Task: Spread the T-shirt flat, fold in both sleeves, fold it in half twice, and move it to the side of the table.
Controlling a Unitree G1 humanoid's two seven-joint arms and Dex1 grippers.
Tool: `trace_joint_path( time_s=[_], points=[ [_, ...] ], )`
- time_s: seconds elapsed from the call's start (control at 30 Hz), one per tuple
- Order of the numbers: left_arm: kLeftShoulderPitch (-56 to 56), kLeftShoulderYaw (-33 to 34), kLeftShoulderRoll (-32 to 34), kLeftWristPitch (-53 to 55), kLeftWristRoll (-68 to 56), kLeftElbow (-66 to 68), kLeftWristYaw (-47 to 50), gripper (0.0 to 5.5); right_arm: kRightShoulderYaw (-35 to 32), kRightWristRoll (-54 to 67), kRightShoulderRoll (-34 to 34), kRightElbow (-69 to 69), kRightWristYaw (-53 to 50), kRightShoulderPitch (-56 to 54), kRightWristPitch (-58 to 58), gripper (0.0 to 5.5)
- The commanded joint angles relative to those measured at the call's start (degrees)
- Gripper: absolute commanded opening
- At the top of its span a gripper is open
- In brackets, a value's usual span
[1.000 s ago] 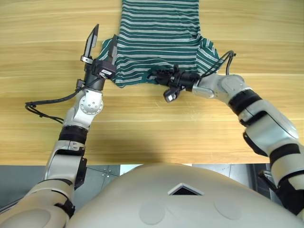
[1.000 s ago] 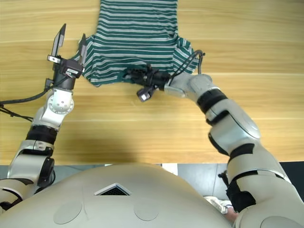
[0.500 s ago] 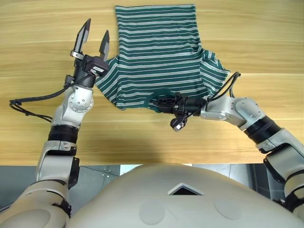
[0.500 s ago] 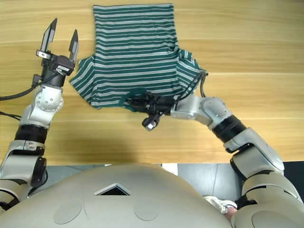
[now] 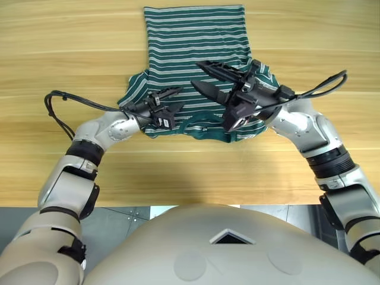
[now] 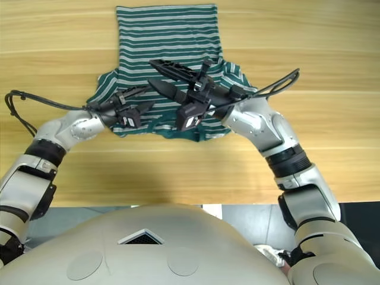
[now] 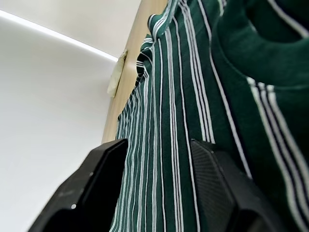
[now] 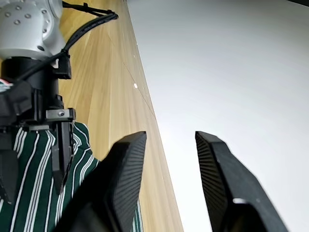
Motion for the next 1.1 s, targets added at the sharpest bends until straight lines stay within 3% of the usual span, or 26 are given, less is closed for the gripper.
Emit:
trace_joint_path(
  time_s=[0.03,0.13,0.37,0.53,0.7,0.97,1.1],
  points=[
    [-4.2,-2.9,0.3,0.9,3.3,6.4,-0.7,2.45,1.4,-6.1,2.1,2.7,-0.9,1.4,0.6,1.86],
    [-8.6,-4.9,-1.6,2.2,4.5,13.8,1.0,2.45,4.9,-12.4,3.2,6.2,-1.4,2.1,-0.2,1.86],
    [-14.5,-6.2,-5.7,-0.4,2.2,22.6,3.7,2.45,6.1,-24.4,5.3,19.6,-10.6,-4.4,4.3,1.86],
    [-14.5,-6.4,-7.3,-1.1,1.4,25.2,4.1,2.45,11.3,-25.7,9.6,20.4,-11.7,-3.6,1.8,1.86],
    [-15.4,-6.6,-7.2,-0.2,1.9,26.8,5.4,2.45,12.0,-26.9,9.8,23.3,-13.8,-6.2,2.4,1.86],
    [-6.4,1.2,1.9,-19.1,-16.3,11.9,-2.0,2.45,9.1,-23.7,3.9,19.8,-13.9,-2.6,0.6,1.86],
    [-0.8,6.3,5.8,-19.3,-30.7,-2.8,-4.7,2.45,6.7,-4.1,1.2,10.7,-7.0,1.3,-7.2,1.86]
  ],
)
